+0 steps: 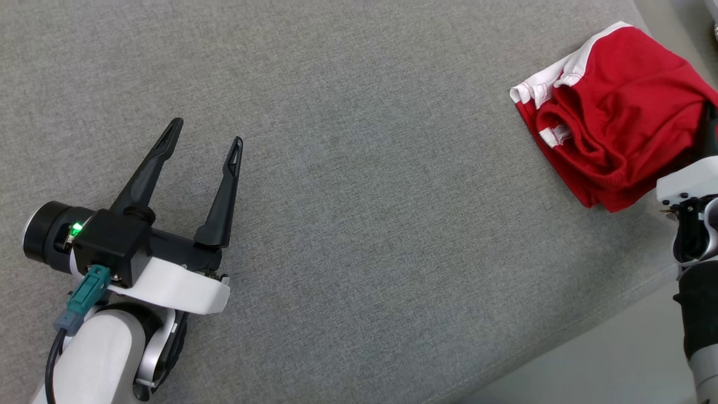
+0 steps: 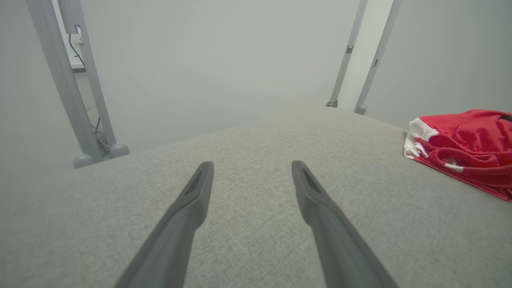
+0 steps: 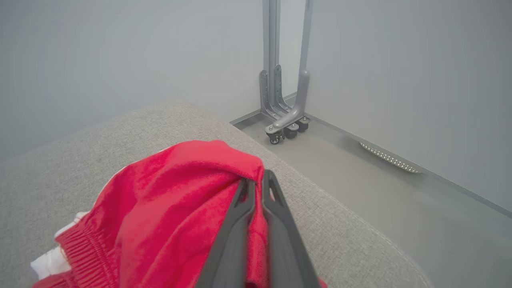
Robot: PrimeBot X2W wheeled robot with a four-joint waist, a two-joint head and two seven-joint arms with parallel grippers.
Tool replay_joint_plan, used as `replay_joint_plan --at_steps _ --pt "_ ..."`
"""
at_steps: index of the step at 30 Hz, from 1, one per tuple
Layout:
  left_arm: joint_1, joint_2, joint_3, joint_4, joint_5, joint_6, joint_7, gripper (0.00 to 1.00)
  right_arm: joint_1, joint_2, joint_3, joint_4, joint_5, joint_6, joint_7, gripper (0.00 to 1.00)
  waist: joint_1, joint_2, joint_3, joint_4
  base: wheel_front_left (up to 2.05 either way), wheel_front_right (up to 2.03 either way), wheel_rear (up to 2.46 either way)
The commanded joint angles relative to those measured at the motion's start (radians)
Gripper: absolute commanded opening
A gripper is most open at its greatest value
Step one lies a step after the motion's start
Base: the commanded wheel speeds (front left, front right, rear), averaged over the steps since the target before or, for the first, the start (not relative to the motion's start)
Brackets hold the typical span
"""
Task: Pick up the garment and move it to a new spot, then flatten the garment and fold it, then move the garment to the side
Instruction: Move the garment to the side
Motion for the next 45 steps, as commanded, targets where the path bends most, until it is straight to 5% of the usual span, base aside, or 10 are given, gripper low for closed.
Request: replay_joint_plan --at_steps 1,6,9,18,30,45 --pt "-0.018 0.006 0.001 -0.006 0.004 -0.003 0.001 1.00 0.007 0.017 -0.039 -0.009 -0.036 0.000 -0.002 0.00 0.0000 0.0000 0.010 0.004 0.00 0.00 0.00" --pt "-0.021 0.012 -0.002 -0.010 0.002 -0.001 0.006 1.00 0.010 0.056 -0.111 -0.021 -0.112 0.000 -0.002 0.05 0.0000 0.0000 0.022 0.000 0.00 0.00 0.00" --pt "-0.027 0.013 -0.007 -0.009 0.002 -0.004 0.008 1.00 0.020 0.074 -0.156 -0.053 -0.166 0.000 -0.002 1.00 0.0000 0.0000 0.022 0.005 0.00 0.00 0.00" --pt "0.017 -0.010 0.000 0.036 -0.028 0.017 -0.033 1.00 0.115 0.105 -0.180 -0.287 -0.231 0.000 -0.002 1.00 0.0000 0.0000 -0.069 0.031 0.00 0.00 0.00" --pt "0.074 -0.045 0.058 0.084 -0.078 0.064 -0.134 1.00 0.324 0.119 0.039 -0.700 -0.155 0.000 -0.002 1.00 0.0000 0.0000 -0.220 0.167 0.00 0.00 0.00" --pt "0.182 -0.085 0.082 0.135 -0.117 0.092 -0.194 1.00 0.520 0.118 0.229 -0.764 -0.168 0.000 0.083 1.00 0.0000 0.0000 -0.357 0.378 0.00 0.00 0.00"
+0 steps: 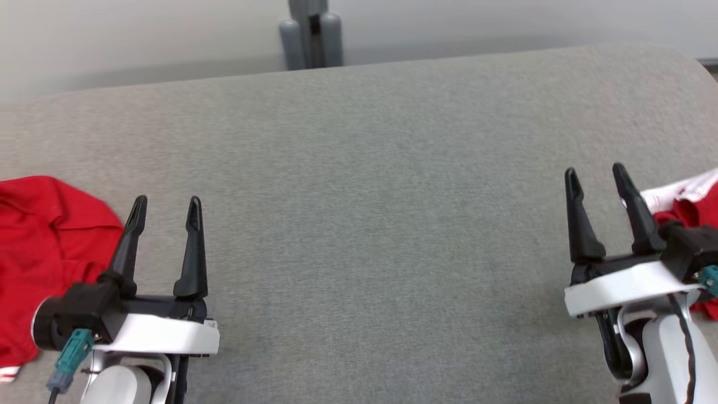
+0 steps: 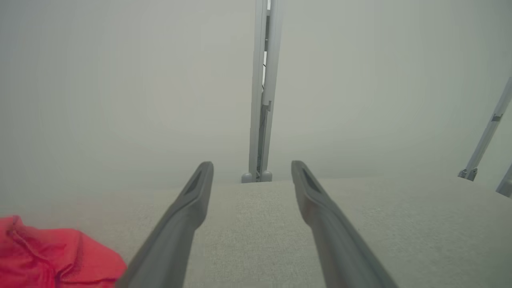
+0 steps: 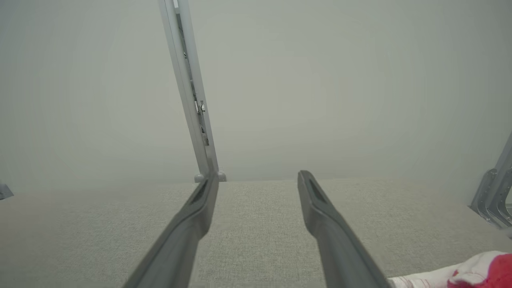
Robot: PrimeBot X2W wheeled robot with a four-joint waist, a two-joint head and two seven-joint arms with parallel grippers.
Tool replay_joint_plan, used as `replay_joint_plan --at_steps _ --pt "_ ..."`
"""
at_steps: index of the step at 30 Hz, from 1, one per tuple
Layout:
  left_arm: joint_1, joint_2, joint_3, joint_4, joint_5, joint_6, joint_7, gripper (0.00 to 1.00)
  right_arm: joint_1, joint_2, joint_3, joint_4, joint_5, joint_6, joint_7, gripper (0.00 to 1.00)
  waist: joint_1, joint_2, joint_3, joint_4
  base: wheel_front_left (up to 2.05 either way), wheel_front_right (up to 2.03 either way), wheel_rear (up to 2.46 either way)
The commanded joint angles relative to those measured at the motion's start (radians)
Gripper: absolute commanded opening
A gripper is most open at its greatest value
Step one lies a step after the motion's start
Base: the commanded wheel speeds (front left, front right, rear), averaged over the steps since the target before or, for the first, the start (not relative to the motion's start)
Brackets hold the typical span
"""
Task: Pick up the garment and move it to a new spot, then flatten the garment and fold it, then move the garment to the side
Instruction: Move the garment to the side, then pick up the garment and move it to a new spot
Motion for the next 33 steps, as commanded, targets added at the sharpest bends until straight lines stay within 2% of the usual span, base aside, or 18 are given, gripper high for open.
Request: replay_joint_plan --at_steps 1,9,21,33 --pt "0.017 -0.001 0.004 0.006 -0.011 -0.002 -0.007 1.00 0.024 -0.006 -0.002 0.004 0.000 0.000 0.009 1.00 0.0000 -0.0001 -0.044 0.045 0.00 0.00 0.00" --pt "0.078 -0.020 0.006 0.044 -0.031 -0.008 -0.020 1.00 0.132 -0.006 -0.009 -0.003 0.005 0.000 0.037 1.00 0.0000 -0.0001 -0.088 0.066 0.00 0.00 0.00" --pt "0.125 -0.011 -0.019 0.104 -0.027 -0.011 -0.018 1.00 0.265 -0.006 -0.039 -0.059 0.026 0.000 0.075 1.00 0.0000 -0.0001 -0.167 0.058 0.00 0.00 0.00" --pt "0.129 -0.004 -0.013 0.137 -0.033 0.004 -0.016 1.00 0.313 -0.006 -0.045 -0.101 0.027 0.000 0.099 1.00 0.0000 -0.0001 -0.184 0.052 0.00 0.00 0.00"
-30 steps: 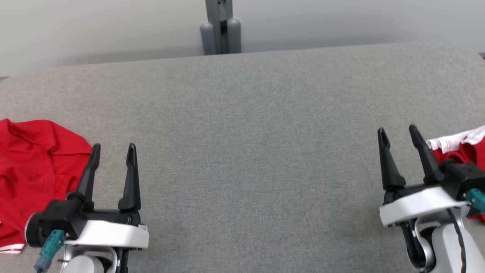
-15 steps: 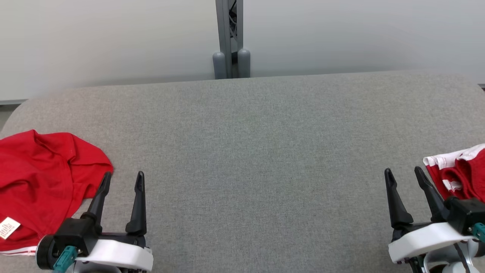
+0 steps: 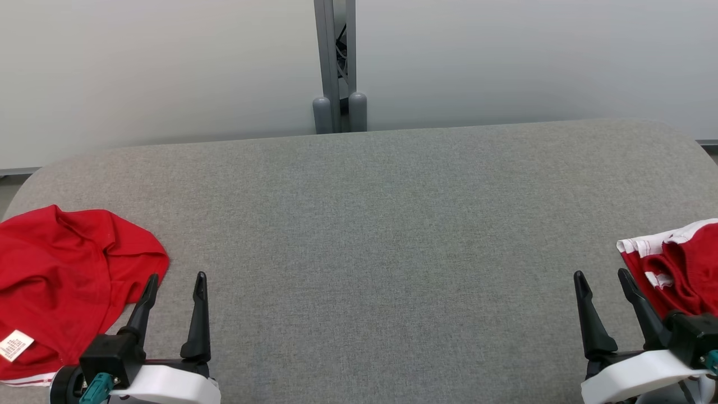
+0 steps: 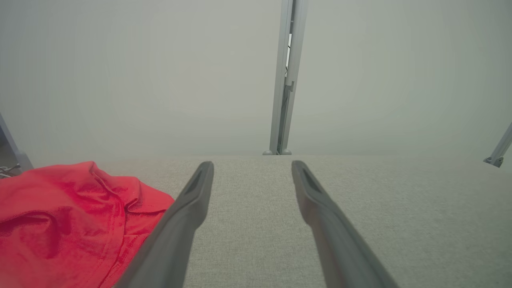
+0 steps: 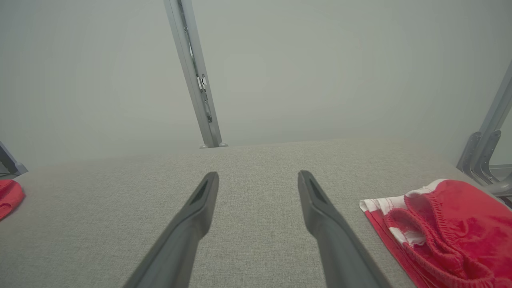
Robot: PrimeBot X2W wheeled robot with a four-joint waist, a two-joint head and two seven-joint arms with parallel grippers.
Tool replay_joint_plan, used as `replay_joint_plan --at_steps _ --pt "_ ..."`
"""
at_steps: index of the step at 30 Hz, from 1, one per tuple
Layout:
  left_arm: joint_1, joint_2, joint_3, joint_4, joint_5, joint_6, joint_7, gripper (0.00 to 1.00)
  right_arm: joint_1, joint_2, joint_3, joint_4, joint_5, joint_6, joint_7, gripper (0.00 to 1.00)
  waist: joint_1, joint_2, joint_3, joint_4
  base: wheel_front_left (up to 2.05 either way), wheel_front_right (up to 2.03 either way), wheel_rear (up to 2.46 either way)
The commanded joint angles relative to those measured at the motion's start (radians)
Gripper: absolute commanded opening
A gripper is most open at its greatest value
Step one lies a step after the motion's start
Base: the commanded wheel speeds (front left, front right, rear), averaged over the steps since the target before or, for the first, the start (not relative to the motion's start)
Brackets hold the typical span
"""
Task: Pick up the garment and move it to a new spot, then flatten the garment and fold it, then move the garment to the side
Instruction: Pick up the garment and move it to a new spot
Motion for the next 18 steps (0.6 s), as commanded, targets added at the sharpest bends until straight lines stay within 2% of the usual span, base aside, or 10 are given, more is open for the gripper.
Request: replay_joint_plan --at_steps 1,13,18 --pt "-0.006 0.003 0.003 0.002 -0.003 0.002 0.000 1.00 0.008 -0.006 -0.003 -0.006 0.002 0.000 0.004 1.00 0.0000 -0.0001 0.001 0.000 0.00 0.00 0.00" --pt "-0.017 0.004 -0.002 0.012 -0.008 0.006 -0.003 1.00 0.016 -0.005 -0.006 -0.007 0.001 0.000 0.008 1.00 0.0000 -0.0001 -0.007 0.014 0.00 0.00 0.00" --pt "-0.020 0.004 0.000 0.010 -0.013 0.010 -0.004 1.00 0.023 -0.005 -0.012 -0.011 -0.003 0.000 0.010 1.00 0.0000 -0.0001 -0.013 0.043 0.00 0.00 0.00"
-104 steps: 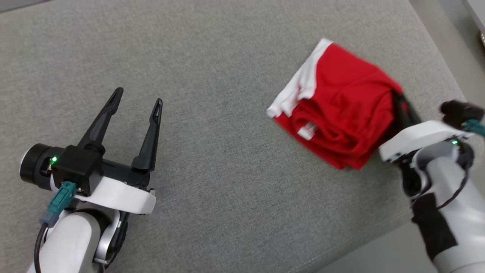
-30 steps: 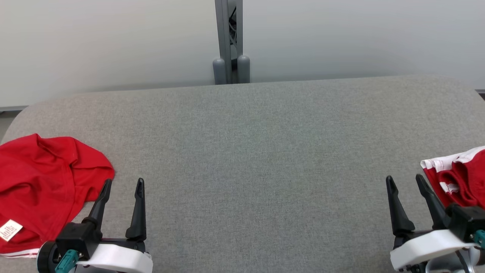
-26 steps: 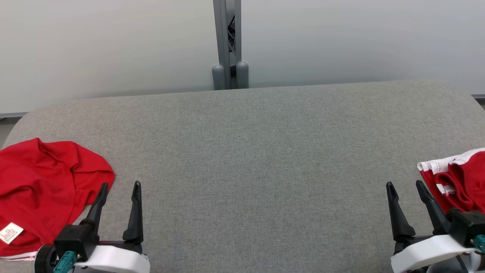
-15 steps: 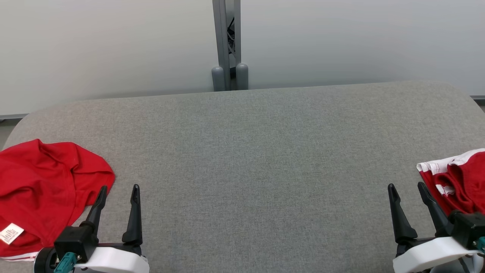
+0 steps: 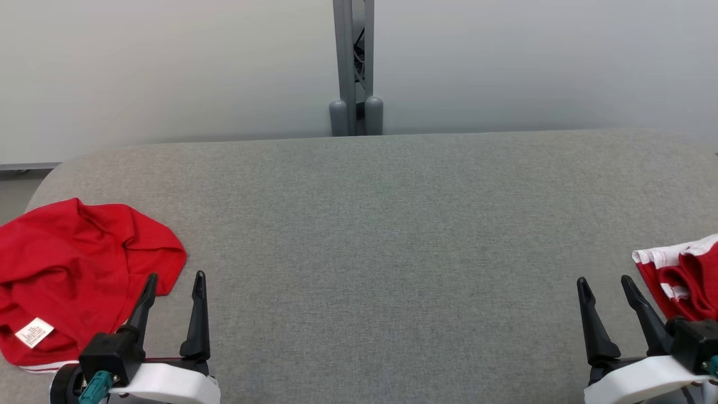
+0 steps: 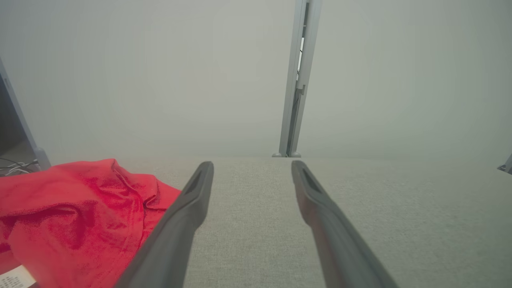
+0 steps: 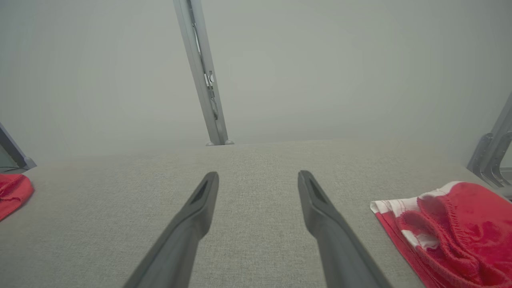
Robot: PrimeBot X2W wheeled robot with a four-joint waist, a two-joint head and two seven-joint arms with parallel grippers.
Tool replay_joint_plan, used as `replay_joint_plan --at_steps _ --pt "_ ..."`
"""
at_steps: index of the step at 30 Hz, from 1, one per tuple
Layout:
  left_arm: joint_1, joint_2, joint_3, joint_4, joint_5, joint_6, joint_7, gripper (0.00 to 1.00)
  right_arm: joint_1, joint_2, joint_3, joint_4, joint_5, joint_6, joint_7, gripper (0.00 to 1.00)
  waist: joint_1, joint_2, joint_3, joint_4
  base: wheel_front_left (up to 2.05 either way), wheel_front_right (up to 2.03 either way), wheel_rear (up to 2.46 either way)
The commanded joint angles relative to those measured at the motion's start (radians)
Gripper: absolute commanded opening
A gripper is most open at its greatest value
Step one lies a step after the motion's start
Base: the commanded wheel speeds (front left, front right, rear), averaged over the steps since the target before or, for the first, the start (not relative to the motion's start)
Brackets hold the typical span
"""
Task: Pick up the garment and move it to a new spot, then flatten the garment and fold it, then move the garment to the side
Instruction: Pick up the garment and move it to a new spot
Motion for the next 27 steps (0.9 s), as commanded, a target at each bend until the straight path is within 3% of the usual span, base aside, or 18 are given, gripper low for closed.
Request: replay_joint_plan --at_steps 1,16,21,27 --pt "-0.015 0.004 0.003 0.001 -0.006 0.008 -0.003 1.00 0.010 -0.005 0.000 -0.008 -0.003 0.000 0.005 1.00 0.0000 -0.0001 -0.006 0.023 0.00 0.00 0.00" --pt "0.016 0.012 0.039 -0.029 -0.025 0.036 -0.009 1.00 -0.004 -0.005 0.108 -0.021 0.021 0.000 0.020 1.00 0.0000 -0.0001 -0.022 0.338 0.00 0.00 0.00" --pt "0.029 0.018 0.051 -0.039 -0.034 0.042 -0.007 1.00 -0.014 -0.005 0.136 -0.009 0.030 0.000 0.020 1.00 0.0000 -0.0001 -0.023 0.401 0.00 0.00 0.00" --pt "0.030 0.021 0.053 -0.044 -0.037 0.041 -0.007 1.00 -0.019 -0.005 0.142 0.000 0.032 0.000 0.012 1.00 0.0000 -0.0001 -0.020 0.430 0.00 0.00 0.00"
